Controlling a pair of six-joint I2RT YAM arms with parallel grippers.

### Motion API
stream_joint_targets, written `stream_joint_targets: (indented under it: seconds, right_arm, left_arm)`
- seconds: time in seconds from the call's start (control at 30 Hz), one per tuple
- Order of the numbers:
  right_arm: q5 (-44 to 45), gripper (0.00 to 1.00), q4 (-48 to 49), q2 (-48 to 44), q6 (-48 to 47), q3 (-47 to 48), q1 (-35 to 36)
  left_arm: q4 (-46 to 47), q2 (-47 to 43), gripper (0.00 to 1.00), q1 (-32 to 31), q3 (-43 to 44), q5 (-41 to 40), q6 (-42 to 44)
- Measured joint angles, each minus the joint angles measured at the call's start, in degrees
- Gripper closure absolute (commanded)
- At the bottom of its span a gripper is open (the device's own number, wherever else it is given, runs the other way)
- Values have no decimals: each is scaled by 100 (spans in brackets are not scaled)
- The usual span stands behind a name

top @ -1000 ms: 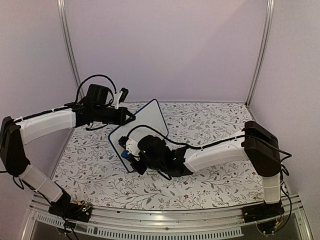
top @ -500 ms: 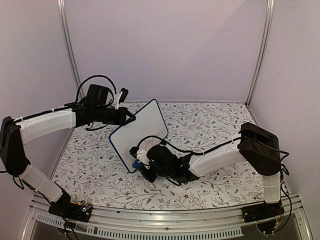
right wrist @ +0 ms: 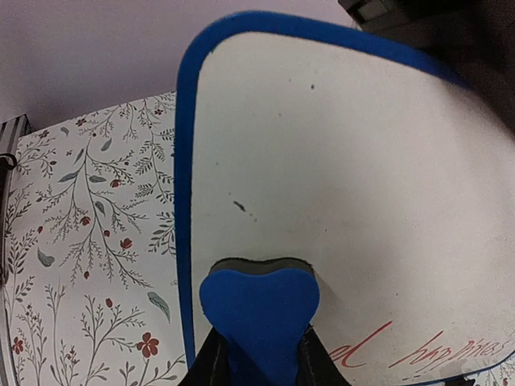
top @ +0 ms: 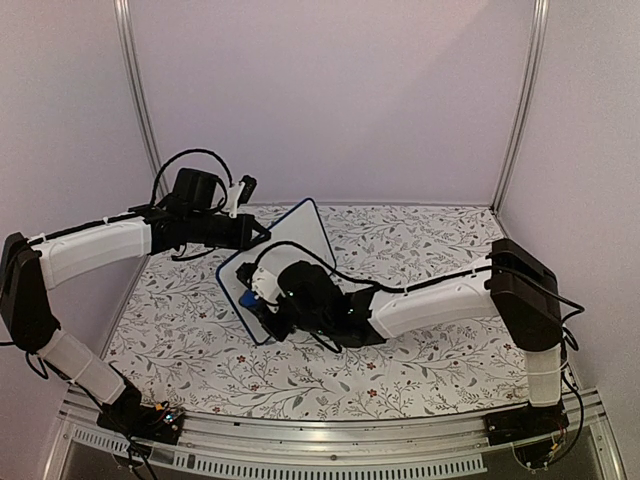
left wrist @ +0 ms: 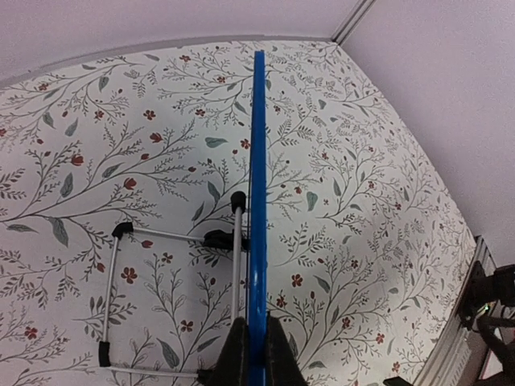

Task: Erase the whiteboard
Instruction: Erase the center of the board.

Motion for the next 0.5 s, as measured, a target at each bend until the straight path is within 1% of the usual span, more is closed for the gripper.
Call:
stream_joint_targets:
  seconds: [0.2, 0.37, 0.5]
  right_arm:
    - [-4, 83, -11, 2, -227, 422, -2]
    - [-11, 83, 42, 0, -229, 396, -2]
    - [-61, 83, 254, -13, -140, 116, -9]
  left_arm:
    - [-4, 0, 100, 0, 0, -42, 44]
    - [-7, 0, 100, 0, 0, -46, 42]
    - [-7, 0, 100, 0, 0, -39, 31]
